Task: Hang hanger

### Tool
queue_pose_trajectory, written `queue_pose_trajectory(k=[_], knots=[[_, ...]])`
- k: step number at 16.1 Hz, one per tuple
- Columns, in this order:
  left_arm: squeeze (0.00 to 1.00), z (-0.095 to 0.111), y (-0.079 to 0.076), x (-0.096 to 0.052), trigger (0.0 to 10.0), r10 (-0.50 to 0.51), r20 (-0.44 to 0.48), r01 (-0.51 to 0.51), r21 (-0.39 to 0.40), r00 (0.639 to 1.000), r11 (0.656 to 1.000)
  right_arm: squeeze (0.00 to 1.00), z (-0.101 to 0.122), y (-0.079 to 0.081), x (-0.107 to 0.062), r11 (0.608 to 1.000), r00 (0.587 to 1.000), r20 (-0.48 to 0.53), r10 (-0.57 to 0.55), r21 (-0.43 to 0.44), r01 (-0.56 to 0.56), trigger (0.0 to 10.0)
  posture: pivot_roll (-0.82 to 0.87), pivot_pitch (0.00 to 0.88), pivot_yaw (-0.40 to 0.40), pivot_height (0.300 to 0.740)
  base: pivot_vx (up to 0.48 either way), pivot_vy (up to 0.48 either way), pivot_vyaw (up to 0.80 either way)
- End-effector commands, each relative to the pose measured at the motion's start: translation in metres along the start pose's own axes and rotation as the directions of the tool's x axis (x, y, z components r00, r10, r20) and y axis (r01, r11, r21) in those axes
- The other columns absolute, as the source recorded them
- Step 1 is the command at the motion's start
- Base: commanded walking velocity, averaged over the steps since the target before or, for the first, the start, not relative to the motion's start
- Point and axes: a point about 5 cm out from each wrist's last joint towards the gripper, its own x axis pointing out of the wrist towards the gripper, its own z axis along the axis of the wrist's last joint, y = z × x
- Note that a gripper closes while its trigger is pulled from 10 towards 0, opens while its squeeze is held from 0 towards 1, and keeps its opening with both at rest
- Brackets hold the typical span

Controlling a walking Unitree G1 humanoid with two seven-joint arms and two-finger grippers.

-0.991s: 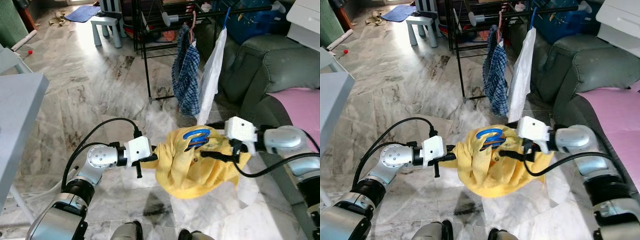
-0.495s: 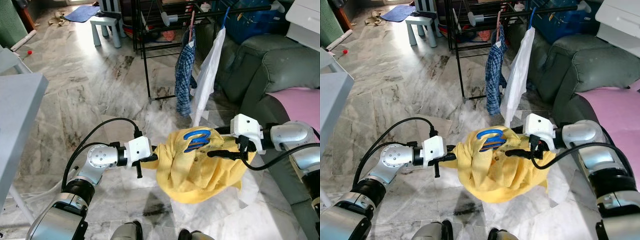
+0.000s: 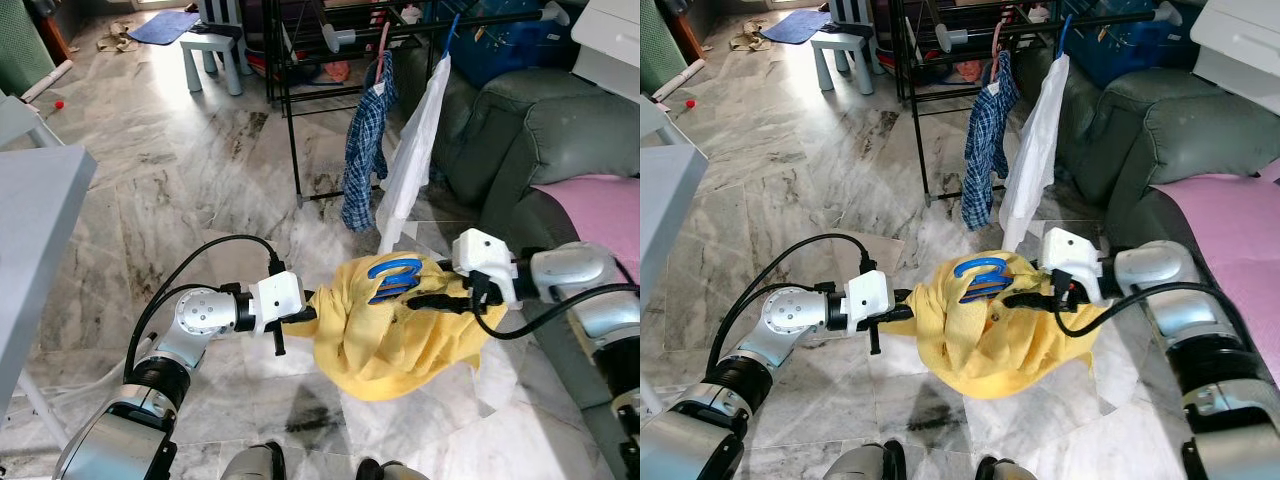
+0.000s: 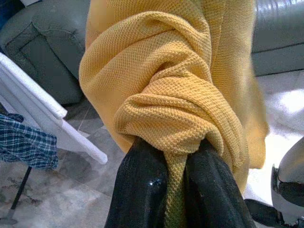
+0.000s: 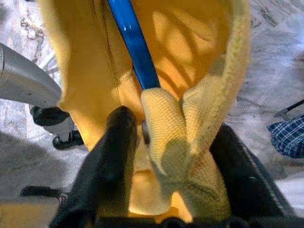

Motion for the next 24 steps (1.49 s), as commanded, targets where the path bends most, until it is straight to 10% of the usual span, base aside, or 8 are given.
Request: queue_pose_trajectory(k=[1, 10, 11, 12, 19, 24], knots=[[0.0, 0.007, 0.007, 0.001, 0.0, 0.025, 0.025, -0.025, 0.026, 0.999, 0.999, 0.0, -0.006, 0.004, 0.002, 1.0, 1.0, -0.007, 0.002, 0.023, -0.002, 0.0, -0.07, 0.102, 0.007, 0.74, 0.0, 0.0, 0.0], [0.0, -0.001, 0.009, -0.005, 0.0, 0.082, -0.011, -0.082, 0.01, 0.997, 0.997, 0.0, -0.014, 0.004, 0.001, 0.999, 0.999, -0.041, -0.021, 0.04, 0.022, 0.0, -0.07, 0.1, 0.003, 0.74, 0.0, 0.0, 0.0], [0.09, -0.003, 0.011, -0.006, 5.6, 0.127, -0.028, -0.127, 0.0, 0.992, 0.992, 0.0, -0.017, 0.005, 0.002, 0.998, 0.998, -0.053, -0.044, 0.05, 0.047, 0.0, -0.07, 0.1, 0.002, 0.74, 0.0, 0.0, 0.0], [1.0, -0.005, 0.014, -0.006, 10.0, 0.187, -0.044, -0.188, -0.012, 0.981, 0.982, 0.0, -0.02, 0.004, 0.003, 0.995, 0.995, -0.063, -0.08, 0.061, 0.084, 0.0, -0.08, 0.101, 0.002, 0.74, 0.0, 0.0, 0.0], [1.0, -0.026, 0.007, -0.019, 10.0, 0.409, -0.093, -0.418, -0.109, 0.908, 0.902, 0.0, -0.037, 0.012, 0.033, 0.858, 0.916, -0.065, -0.395, 0.331, 0.393, 0.0, -0.08, 0.103, 0.008, 0.74, 0.0, 0.0, 0.0], [1.0, -0.026, 0.007, -0.019, 10.0, 0.409, -0.093, -0.418, -0.109, 0.908, 0.902, 0.0, -0.037, 0.012, 0.033, 0.858, 0.916, -0.065, -0.395, 0.331, 0.393, 0.0, -0.08, 0.103, 0.008, 0.74, 0.0, 0.0, 0.0]])
